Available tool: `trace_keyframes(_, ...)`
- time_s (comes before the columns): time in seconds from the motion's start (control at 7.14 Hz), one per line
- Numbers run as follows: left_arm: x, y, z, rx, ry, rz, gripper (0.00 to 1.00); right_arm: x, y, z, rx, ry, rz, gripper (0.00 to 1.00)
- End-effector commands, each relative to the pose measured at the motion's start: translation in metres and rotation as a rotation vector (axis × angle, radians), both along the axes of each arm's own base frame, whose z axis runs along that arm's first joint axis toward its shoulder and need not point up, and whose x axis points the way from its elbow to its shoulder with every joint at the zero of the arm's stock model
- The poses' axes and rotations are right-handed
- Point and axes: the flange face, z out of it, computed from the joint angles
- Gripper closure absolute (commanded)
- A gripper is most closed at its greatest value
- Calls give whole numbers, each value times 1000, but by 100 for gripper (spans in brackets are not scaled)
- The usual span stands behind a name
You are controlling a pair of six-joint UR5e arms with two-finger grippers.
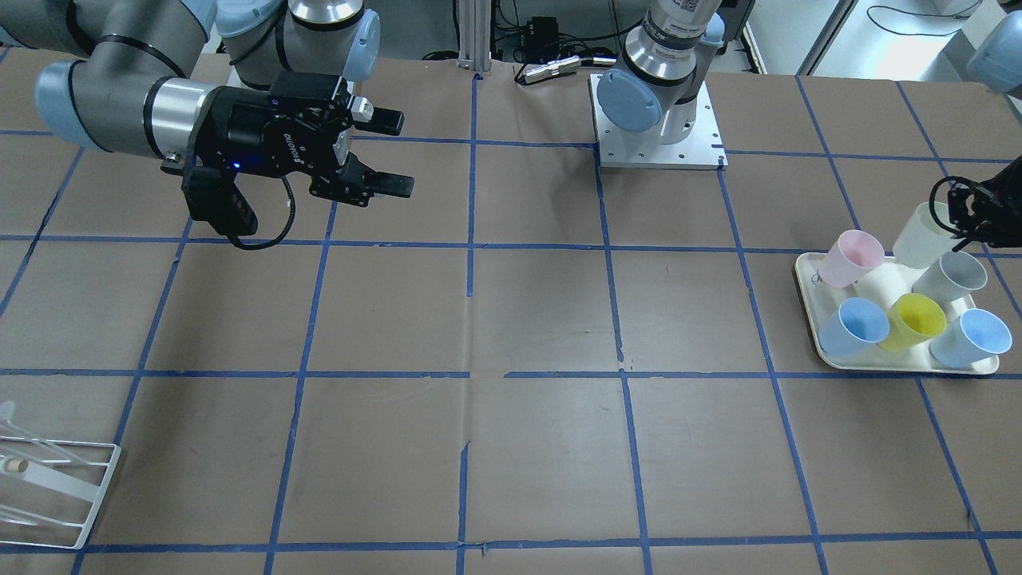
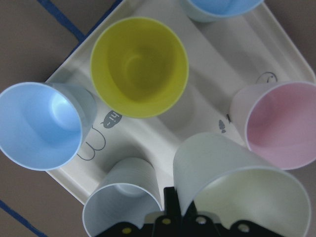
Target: Transfer IKEA cup to right arm and place on rack
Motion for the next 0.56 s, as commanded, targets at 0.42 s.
trace_keyframes(0.42, -174, -5, 89, -25, 659, 250, 100, 2, 4, 2, 163, -18, 2, 0)
